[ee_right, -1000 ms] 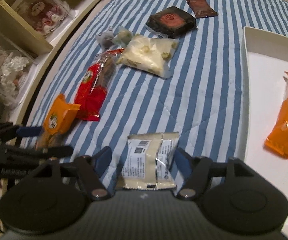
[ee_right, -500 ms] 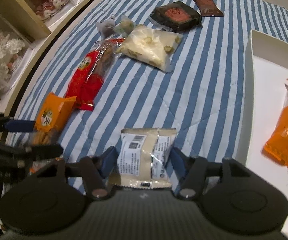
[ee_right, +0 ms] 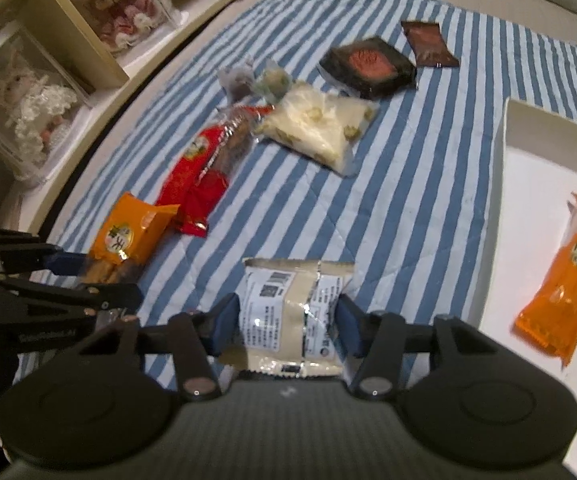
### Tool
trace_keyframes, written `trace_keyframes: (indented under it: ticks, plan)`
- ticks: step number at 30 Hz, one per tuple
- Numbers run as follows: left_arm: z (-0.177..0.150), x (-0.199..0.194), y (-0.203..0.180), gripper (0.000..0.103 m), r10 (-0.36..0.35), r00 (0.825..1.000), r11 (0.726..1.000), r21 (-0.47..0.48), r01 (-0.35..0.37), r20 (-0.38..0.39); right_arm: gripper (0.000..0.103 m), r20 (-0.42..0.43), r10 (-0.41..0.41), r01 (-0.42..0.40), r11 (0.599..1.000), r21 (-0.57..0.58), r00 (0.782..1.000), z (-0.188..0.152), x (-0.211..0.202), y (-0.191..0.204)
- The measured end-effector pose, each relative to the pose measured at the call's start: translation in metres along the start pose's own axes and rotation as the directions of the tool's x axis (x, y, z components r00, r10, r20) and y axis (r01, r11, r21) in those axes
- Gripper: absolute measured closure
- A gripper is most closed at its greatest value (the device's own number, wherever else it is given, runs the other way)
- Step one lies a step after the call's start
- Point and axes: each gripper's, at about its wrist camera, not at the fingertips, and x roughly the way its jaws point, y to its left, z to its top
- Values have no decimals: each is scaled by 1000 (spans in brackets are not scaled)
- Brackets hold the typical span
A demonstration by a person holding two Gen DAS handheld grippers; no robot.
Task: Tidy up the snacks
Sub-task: 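Carry the pastry bag and white pack over the white box with both tools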
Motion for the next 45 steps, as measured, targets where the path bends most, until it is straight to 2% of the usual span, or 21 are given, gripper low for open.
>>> trace_keyframes:
  ticks: [6,7,13,22,34,45]
  plan:
    - [-1,-25,3,61,2,995,998,-63,4,95,45,58,14,-13,1000,-25,998,1,-26,-7]
    - [-1,-28,1,61,0,994,998,-68,7,108,45,59,-7,9,1000,-29,998,0,-30,-8]
    - [2,-48,-10,61,-15,982,995,-92,32,187,45,111,-11,13,1000,-22,994,-5,-56,-23]
    - [19,-61,-58,61,-110,960,993,-18,118,256,45,177,-35,37,999,-10,984,-14,-94,-53]
    - [47,-59,-147,61,-273,924,962,102,254,267,45,218,-140,122,988,93,966,-39,-134,-120]
    - [59,-40,-218,61,-355,911,931,166,325,211,45,224,-233,195,964,178,946,-70,-161,-175]
